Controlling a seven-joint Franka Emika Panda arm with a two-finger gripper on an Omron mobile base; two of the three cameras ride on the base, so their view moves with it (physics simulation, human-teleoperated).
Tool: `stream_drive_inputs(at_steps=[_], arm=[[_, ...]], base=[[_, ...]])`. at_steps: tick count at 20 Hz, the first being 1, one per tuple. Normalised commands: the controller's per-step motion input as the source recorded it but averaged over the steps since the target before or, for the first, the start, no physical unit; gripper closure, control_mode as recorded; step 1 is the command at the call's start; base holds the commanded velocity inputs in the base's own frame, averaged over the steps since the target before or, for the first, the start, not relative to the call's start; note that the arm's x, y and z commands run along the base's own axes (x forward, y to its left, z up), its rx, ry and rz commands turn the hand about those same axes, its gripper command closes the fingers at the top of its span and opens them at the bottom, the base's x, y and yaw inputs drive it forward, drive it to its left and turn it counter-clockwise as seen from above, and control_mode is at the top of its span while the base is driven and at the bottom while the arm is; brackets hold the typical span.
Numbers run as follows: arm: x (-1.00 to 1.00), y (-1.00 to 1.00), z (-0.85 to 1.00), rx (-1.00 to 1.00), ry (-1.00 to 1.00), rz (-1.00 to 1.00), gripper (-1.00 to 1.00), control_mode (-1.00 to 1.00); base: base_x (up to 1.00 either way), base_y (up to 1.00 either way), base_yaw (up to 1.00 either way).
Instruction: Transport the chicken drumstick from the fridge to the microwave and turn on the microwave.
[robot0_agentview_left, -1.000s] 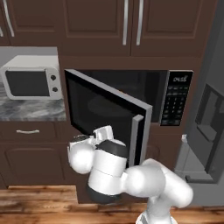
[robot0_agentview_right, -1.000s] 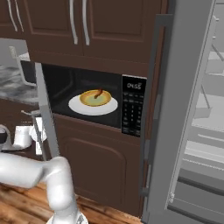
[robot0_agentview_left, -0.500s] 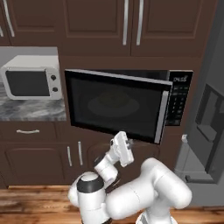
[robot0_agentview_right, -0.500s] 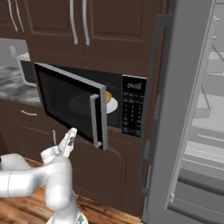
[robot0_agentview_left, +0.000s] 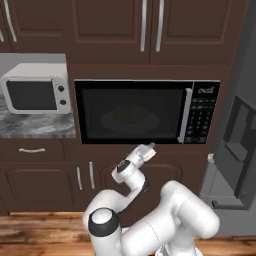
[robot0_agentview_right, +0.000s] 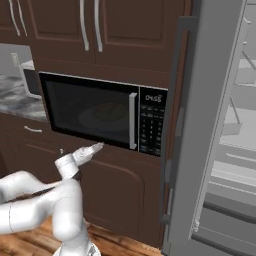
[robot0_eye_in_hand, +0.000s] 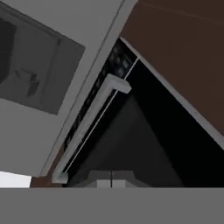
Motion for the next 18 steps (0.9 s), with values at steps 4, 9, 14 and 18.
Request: stream_drive_inputs(at_steps=[4,9,14,18], arm=[[1.0,-0.47,0.28,0.37,1.0,0.0,1.0,-1.0],[-0.31,-0.03,0.13,0.14,0.44,0.08,1.0,-1.0],[-1.0,0.19,0.0,0.0,0.01,0.03,1.0,-1.0],[-0.95,-0.06,0.38,0.12,0.16,-0.04,1.0,-1.0]], base=[[0.0,0.0,0.0],[0.0,0.0,0.0],[0.0,0.0,0.0],[0.0,0.0,0.0]])
